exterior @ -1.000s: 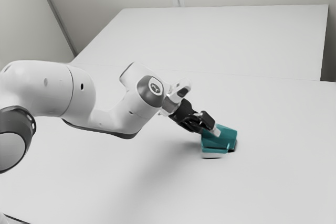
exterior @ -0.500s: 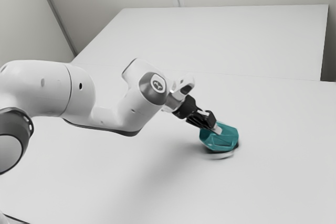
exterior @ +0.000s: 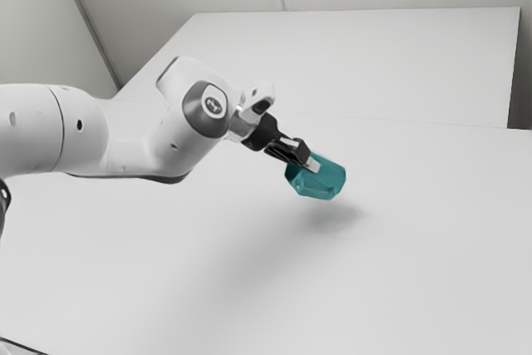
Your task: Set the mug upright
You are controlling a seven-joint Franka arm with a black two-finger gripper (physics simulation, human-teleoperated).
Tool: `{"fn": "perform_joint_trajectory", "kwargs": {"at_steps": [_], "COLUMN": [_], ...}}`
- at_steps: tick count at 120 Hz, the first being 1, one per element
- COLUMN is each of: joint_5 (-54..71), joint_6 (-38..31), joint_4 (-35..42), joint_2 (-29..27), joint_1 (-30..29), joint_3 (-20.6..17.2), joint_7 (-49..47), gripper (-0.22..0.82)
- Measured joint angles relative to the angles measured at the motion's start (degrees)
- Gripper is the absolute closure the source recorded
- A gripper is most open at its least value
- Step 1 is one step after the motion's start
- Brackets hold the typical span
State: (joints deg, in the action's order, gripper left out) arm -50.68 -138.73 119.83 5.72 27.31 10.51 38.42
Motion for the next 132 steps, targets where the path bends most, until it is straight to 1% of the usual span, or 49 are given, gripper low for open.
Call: {"fn": "perform_joint_trajectory", "kwargs": {"at_steps": [13, 24, 31, 40, 51, 59, 73, 96, 116, 132], "joint_5": [4.8, 9.8, 13.1, 18.4, 24.3, 27.9, 34.9, 44.8, 49.9, 51.7], "joint_6": [0.1, 0.2, 0.4, 1.3, 2.8, 4.0, 6.6, 10.5, 12.2, 12.5], "joint_4": [0.0, 0.1, 0.1, 0.1, 0.0, -0.1, -1.3, -2.0, -4.3, -5.0], "joint_2": [-0.8, -1.8, -2.3, -2.8, -3.0, -3.0, -2.8, -2.0, 0.8, 2.7], "joint_1": [-0.6, -2.3, -2.9, -4.4, -4.8, -5.8, -6.9, -5.8, -6.1, -6.2], "joint_3": [1.8, 2.3, 3.4, 4.2, 6.5, 7.4, 8.0, 8.5, 8.5, 8.5], "joint_7": [-0.5, -1.2, -1.6, -2.6, -3.8, -4.7, -6.3, -9.4, -11.6, -13.1], "gripper": [0.79, 0.79, 0.79, 0.79, 0.79, 0.79, 0.79, 0.79, 0.79, 0.79]}}
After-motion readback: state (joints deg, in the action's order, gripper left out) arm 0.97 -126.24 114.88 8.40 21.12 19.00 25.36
